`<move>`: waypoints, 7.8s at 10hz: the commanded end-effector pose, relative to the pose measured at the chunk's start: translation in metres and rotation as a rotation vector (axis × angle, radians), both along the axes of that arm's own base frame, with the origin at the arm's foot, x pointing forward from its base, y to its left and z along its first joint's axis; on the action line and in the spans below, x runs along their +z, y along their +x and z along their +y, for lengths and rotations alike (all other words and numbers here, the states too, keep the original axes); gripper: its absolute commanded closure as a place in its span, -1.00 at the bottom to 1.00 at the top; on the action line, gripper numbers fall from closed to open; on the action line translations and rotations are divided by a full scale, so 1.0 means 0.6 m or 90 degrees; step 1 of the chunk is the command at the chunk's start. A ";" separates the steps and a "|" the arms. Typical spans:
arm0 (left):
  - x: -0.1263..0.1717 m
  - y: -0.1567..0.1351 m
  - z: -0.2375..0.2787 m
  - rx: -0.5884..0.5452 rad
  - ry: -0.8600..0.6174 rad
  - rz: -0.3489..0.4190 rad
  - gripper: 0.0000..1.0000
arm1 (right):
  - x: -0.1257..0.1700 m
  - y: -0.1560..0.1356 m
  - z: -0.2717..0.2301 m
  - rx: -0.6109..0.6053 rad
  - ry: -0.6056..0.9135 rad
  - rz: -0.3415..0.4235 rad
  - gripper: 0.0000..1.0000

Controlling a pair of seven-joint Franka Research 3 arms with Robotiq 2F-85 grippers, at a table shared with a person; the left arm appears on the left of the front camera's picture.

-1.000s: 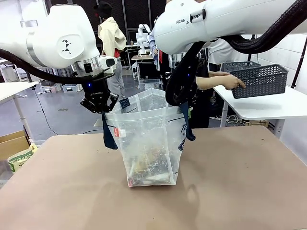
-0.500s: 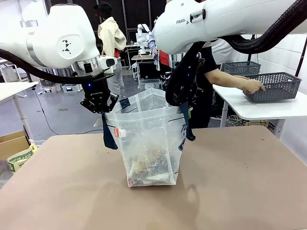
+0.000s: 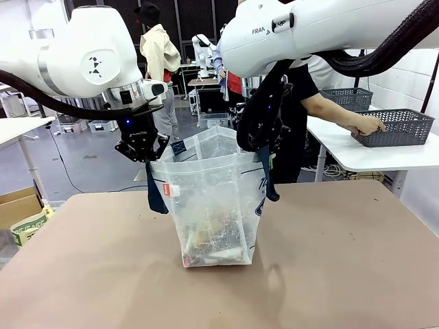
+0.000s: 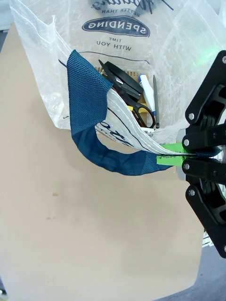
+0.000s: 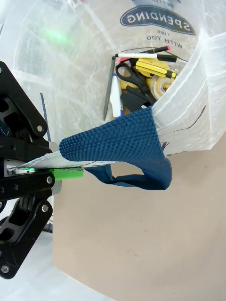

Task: Transfer purchased items from the store into the shopping bag.
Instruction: Move the Reusable shopping bag to the right side of the table.

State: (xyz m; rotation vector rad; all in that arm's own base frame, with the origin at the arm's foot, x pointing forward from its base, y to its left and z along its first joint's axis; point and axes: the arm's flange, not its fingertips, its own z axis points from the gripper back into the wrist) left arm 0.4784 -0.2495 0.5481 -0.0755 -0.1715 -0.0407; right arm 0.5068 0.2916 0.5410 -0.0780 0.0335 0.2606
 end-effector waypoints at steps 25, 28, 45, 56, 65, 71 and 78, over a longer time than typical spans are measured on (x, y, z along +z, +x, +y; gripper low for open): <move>0.016 -0.002 -0.035 0.071 -0.104 0.015 1.00 | 0.002 -0.012 0.053 -0.178 0.079 0.039 1.00; 0.009 0.002 -0.053 0.097 -0.150 0.040 1.00 | -0.002 0.001 0.075 -0.217 0.109 0.021 1.00; -0.010 -0.025 -0.097 0.129 -0.279 0.052 1.00 | -0.001 0.038 0.122 -0.201 0.177 0.011 1.00; -0.015 -0.024 -0.116 0.090 -0.266 0.061 1.00 | -0.014 0.041 0.140 -0.230 0.179 0.020 1.00; -0.021 -0.028 -0.120 0.041 -0.259 0.057 1.00 | -0.016 0.040 0.145 -0.274 0.158 0.021 1.00; -0.005 -0.046 -0.107 0.010 -0.279 0.061 -0.92 | -0.019 0.044 0.143 -0.291 0.155 0.022 1.00; 0.009 -0.053 -0.096 -0.029 -0.339 0.078 -1.00 | -0.018 0.044 0.146 -0.284 0.150 0.021 1.00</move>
